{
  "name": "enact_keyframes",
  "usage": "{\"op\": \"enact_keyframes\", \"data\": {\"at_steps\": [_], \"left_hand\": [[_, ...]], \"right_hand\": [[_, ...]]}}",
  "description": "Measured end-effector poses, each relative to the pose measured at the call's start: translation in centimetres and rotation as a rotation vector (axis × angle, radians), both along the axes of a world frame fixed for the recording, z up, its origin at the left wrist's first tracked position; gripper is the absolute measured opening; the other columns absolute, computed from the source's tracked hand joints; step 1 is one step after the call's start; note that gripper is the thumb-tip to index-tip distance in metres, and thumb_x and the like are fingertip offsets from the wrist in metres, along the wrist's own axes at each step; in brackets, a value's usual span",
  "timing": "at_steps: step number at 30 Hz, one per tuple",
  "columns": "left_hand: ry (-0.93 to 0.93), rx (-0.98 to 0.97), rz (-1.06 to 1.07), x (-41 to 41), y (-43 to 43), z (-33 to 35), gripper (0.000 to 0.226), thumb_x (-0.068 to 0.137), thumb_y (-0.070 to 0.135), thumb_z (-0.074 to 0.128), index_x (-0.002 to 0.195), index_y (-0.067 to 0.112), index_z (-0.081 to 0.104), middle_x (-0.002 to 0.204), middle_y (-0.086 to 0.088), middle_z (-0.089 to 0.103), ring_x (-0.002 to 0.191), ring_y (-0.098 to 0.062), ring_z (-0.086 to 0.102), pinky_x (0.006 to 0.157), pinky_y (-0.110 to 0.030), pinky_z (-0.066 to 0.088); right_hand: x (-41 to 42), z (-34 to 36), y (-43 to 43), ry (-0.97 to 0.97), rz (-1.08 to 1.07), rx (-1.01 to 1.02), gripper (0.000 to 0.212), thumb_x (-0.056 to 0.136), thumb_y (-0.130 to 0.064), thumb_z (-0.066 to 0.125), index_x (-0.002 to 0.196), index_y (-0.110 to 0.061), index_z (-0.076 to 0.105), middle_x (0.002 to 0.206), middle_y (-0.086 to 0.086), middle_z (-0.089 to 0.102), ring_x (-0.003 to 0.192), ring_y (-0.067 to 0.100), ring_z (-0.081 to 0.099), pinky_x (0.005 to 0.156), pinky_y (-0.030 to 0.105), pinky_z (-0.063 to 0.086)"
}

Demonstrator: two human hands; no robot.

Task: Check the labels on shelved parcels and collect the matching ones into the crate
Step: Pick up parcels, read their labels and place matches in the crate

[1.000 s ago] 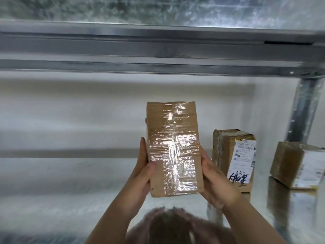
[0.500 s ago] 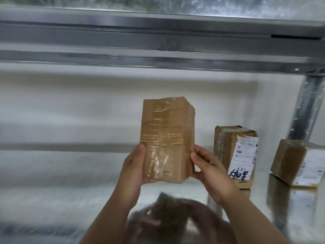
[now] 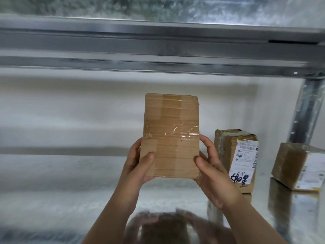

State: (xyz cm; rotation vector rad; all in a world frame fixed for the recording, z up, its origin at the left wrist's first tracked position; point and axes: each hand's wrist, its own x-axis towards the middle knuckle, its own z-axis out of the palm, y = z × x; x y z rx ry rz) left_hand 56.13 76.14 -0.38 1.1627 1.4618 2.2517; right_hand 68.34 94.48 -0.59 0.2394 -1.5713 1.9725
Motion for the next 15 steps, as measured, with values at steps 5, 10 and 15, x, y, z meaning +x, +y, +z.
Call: {"op": "enact_keyframes", "data": {"at_steps": [5, 10, 15], "left_hand": [[-0.014, 0.006, 0.008, 0.04, 0.02, 0.07, 0.058, 0.089, 0.037, 0.061, 0.146, 0.033, 0.051, 0.139, 0.002, 0.067, 0.127, -0.022, 0.065, 0.1, -0.059, 0.055], [-0.022, -0.008, 0.017, 0.13, -0.04, 0.15, 0.058, 0.09, 0.042, 0.061, 0.147, 0.034, 0.051, 0.139, 0.004, 0.066, 0.128, -0.021, 0.064, 0.105, -0.063, 0.05], [-0.049, -0.029, 0.038, 0.48, -0.11, 0.36, 0.042, 0.097, 0.043, 0.064, 0.137, 0.03, 0.063, 0.126, 0.005, 0.074, 0.118, -0.017, 0.07, 0.097, -0.053, 0.057]], "right_hand": [[-0.1, -0.05, 0.02, 0.0, -0.024, -0.006, 0.091, 0.077, -0.025, 0.088, 0.155, -0.041, 0.044, 0.147, 0.011, 0.062, 0.135, 0.031, 0.06, 0.107, 0.048, 0.05], [-0.2, -0.28, 0.17, -0.016, -0.005, 0.033, 0.111, 0.066, -0.042, 0.098, 0.158, -0.016, 0.042, 0.156, 0.012, 0.054, 0.143, 0.033, 0.053, 0.118, 0.049, 0.045], [-0.53, -0.53, 0.44, -0.072, -0.071, 0.016, 0.117, 0.061, -0.051, 0.099, 0.157, -0.012, 0.044, 0.152, 0.011, 0.058, 0.14, 0.03, 0.057, 0.115, 0.047, 0.048]]}}
